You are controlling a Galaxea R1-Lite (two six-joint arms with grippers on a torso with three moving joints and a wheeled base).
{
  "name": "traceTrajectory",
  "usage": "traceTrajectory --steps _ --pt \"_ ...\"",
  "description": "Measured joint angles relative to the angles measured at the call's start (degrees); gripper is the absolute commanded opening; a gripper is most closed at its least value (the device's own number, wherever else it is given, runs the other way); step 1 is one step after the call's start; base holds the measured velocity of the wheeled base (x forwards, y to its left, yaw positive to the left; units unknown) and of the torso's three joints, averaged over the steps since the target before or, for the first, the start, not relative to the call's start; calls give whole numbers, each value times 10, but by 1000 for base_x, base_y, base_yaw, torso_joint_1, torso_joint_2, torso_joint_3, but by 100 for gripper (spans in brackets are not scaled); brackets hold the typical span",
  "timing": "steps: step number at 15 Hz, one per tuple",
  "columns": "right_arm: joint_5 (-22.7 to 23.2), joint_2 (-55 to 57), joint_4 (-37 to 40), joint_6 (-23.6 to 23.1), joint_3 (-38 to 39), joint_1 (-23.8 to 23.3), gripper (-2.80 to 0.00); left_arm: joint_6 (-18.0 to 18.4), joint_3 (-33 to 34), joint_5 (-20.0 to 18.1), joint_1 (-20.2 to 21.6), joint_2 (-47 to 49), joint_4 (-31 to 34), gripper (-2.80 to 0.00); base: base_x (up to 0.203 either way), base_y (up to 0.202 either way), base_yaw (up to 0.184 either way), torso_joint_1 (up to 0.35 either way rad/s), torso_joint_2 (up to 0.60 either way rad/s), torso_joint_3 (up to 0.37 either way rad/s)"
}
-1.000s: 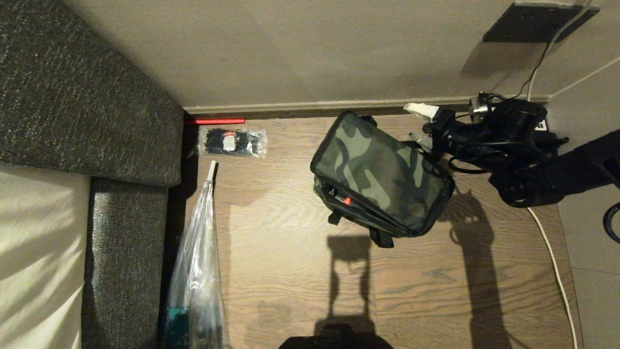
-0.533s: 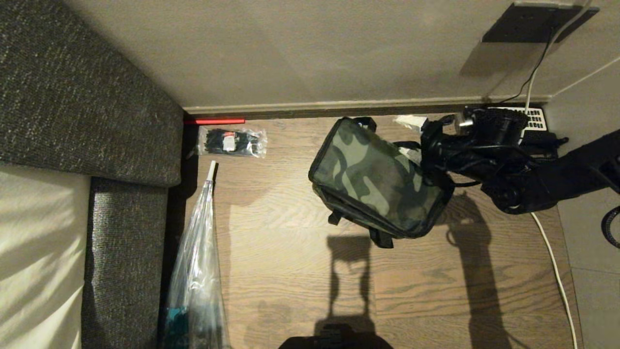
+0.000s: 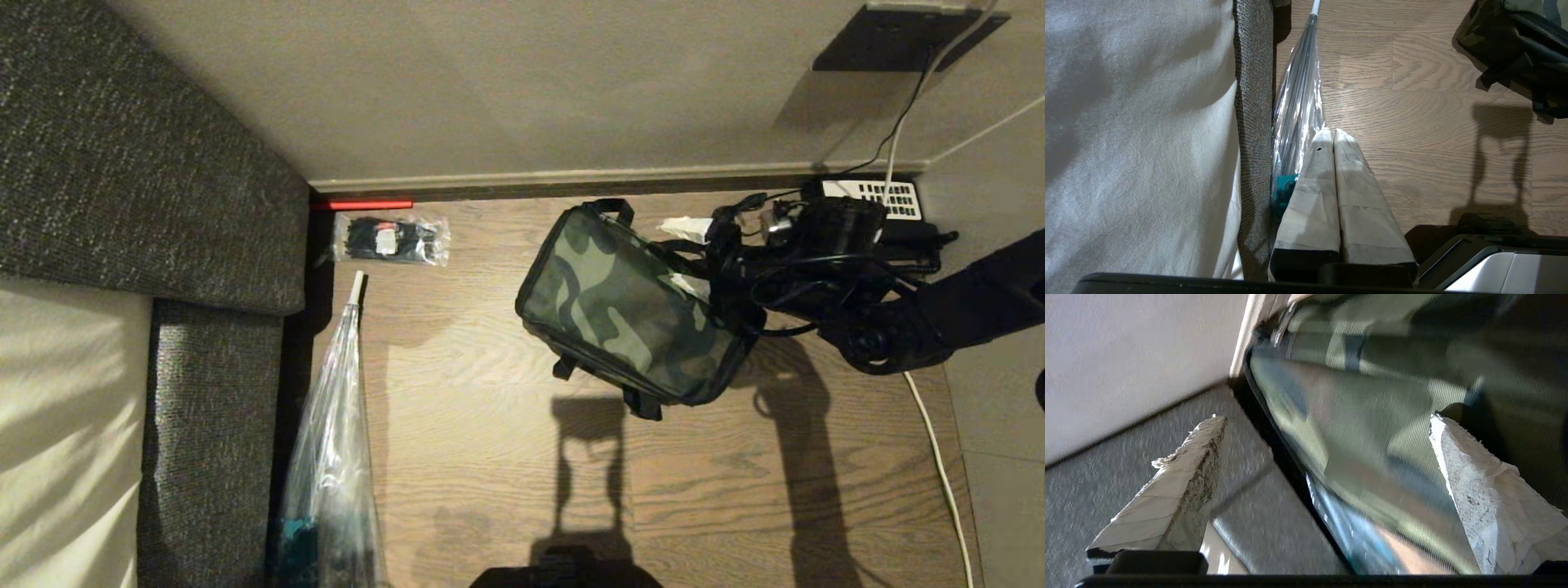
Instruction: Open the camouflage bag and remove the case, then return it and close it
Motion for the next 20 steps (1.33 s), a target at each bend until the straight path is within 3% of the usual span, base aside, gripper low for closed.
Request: traceTrajectory --steps 5,9,12,13,14,17,20 --pt "-11 -47 16 -15 91 3 0 0 0 0 0 0 0 -280 0 0 0 0 0 0" --pt "-46 -73 26 -101 155 19 0 0 0 0 0 0 0 -280 0 0 0 0 0 0" --pt "-51 -120 43 -110 170 22 0 0 0 0 0 0 0 -280 0 0 0 0 0 0" --pt "-51 -144 45 -110 181 22 -111 0 0 0 0 0 0 -280 0 0 0 0 0 0" --pt "-50 -174 45 -110 197 22 -280 0 0 0 0 0 0 -280 0 0 0 0 0 0" --pt "-50 -276 60 -132 259 20 -280 0 0 0 0 0 0 -280 0 0 0 0 0 0" --pt "-53 -396 113 -209 336 20 -280 0 0 0 0 0 0 -280 0 0 0 0 0 0"
